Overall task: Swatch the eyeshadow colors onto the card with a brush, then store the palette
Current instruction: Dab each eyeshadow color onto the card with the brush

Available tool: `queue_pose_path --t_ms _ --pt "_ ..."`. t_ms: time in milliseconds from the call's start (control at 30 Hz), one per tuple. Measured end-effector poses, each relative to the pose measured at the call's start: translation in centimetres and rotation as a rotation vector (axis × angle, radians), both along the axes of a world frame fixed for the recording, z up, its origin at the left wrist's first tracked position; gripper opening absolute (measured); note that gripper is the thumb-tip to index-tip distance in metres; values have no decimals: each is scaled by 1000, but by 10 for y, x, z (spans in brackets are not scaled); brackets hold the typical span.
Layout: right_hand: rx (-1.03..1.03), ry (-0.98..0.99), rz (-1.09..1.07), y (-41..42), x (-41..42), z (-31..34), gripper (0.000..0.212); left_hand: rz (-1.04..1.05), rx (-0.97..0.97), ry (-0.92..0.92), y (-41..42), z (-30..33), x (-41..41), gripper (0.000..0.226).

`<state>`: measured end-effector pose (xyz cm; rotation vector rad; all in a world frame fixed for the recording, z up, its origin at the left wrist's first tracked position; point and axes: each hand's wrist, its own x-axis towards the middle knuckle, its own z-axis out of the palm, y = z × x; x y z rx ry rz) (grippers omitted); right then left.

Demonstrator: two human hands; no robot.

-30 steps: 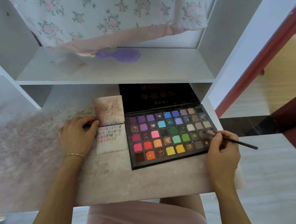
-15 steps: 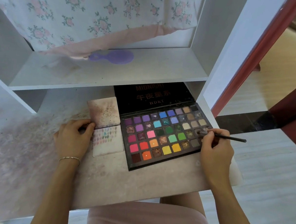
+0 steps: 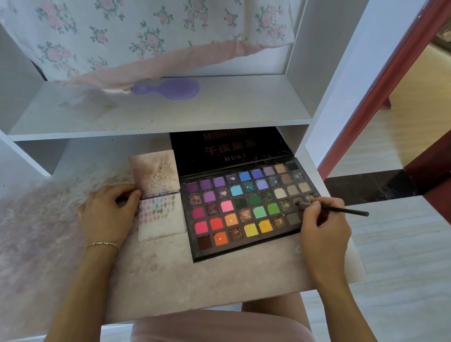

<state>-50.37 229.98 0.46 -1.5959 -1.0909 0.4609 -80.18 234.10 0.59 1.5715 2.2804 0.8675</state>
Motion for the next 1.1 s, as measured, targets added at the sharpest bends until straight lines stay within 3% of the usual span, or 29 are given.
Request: queue_pose_path --t_ms 600,867,1100 --pt "31 46 506 -4 -85 5 28 -12 12 -12 -1 0 -3 18" --pt "-3 -70 583 5 -124 7 30 4 -7 25 0 -3 -4 18" --pt "-45 -149 591 11 -133 3 17 20 10 23 1 -6 -4 17"
